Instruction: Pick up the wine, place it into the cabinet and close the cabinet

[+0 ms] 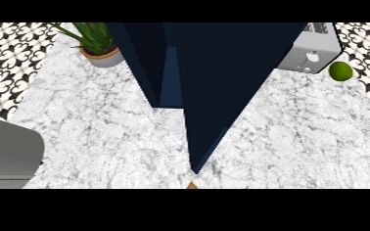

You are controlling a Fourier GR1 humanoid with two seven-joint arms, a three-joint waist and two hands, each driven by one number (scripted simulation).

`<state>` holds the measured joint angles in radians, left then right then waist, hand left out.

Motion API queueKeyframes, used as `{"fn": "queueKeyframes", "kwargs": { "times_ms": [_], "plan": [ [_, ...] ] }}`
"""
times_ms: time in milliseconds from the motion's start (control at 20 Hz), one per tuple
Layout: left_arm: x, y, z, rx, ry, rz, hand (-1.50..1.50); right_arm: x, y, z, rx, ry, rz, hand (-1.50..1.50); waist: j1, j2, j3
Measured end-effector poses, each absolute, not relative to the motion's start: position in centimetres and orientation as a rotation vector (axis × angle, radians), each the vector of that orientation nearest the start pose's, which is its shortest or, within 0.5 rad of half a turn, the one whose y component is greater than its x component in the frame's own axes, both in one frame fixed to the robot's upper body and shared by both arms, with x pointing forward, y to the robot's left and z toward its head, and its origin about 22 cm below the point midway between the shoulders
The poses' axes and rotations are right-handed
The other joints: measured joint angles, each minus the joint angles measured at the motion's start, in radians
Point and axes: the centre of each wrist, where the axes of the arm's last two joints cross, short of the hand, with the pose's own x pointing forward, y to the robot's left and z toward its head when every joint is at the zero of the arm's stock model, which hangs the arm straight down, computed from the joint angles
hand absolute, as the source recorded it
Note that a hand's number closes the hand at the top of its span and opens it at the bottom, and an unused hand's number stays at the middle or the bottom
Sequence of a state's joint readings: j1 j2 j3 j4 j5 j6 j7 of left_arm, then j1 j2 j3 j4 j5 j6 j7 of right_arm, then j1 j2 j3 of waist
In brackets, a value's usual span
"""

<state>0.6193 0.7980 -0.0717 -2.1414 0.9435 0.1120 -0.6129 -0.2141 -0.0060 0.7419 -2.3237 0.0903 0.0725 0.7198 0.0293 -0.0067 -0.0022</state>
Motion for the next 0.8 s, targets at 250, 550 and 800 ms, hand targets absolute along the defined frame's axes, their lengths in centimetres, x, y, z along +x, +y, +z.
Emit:
{"fn": "queueKeyframes", "kwargs": {
  "times_ms": [250,550,800],
  "plan": [
    [10.2,34.8,10.2,-0.189,-1.953,0.201,-1.50,15.7,-6.2,19.5,0.459,-1.759,0.798,1.50,0.004,0.002,0.001],
    [10.0,36.1,10.9,-0.212,-1.945,0.188,-1.50,19.6,-2.8,19.8,0.381,-1.786,0.764,1.50,0.004,0.005,0.001],
    [9.4,36.9,11.1,-0.220,-1.942,0.189,-1.50,23.5,-1.4,21.3,0.320,-1.792,0.741,1.50,0.003,0.006,0.001]
  ]
}}
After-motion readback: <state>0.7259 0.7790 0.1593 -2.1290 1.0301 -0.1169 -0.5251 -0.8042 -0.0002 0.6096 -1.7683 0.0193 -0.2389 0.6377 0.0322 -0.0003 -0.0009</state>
